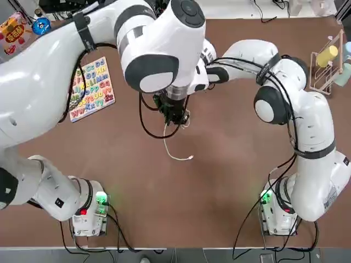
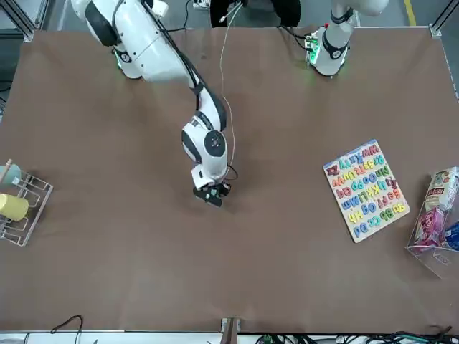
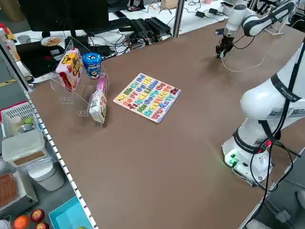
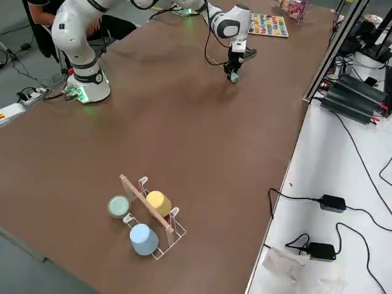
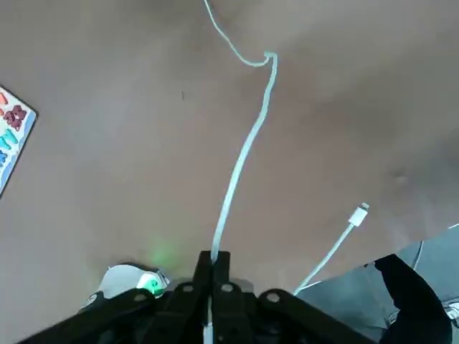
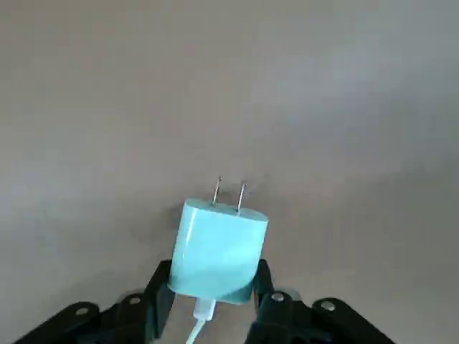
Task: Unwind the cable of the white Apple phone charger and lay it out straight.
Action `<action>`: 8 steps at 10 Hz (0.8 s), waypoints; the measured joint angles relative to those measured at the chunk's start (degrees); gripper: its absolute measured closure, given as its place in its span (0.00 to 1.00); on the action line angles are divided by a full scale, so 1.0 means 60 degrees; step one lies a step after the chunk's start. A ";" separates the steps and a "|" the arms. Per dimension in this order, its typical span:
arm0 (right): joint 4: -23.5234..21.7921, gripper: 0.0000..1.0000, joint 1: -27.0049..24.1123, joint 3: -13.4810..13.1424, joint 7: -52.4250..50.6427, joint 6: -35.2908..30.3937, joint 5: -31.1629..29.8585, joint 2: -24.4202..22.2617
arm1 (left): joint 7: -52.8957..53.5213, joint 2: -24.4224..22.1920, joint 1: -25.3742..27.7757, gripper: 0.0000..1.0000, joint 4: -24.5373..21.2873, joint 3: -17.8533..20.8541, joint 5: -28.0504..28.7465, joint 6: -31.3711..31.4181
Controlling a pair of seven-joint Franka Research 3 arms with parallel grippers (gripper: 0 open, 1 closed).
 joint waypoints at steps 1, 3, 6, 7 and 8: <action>0.0246 0.51 -0.0234 0.0000 -0.0759 0.0001 -0.0003 -0.0007 | 0.0043 0.0001 0.0004 0.97 0.0016 0.0105 0.0000 -0.0002; 0.0662 0.51 -0.0520 -0.0001 -0.2049 0.0007 -0.0015 -0.0012 | 0.0276 0.0001 0.0027 0.97 0.0096 0.0350 0.0000 -0.0002; 0.0962 0.51 -0.0755 -0.0046 -0.3101 0.0716 -0.0193 -0.0003 | 0.0629 0.0008 0.0054 0.97 0.0160 0.0700 0.0001 -0.0002; 0.0960 0.51 -0.0766 -0.0149 -0.3292 0.1003 -0.0260 0.0060 | 0.0725 0.0024 0.0069 0.97 0.0163 0.0846 0.0001 -0.0002; 0.0961 0.51 -0.0771 -0.0273 -0.3506 0.1218 -0.0307 0.0162 | 0.0735 0.0039 0.0086 0.97 0.0176 0.0940 0.0001 -0.0002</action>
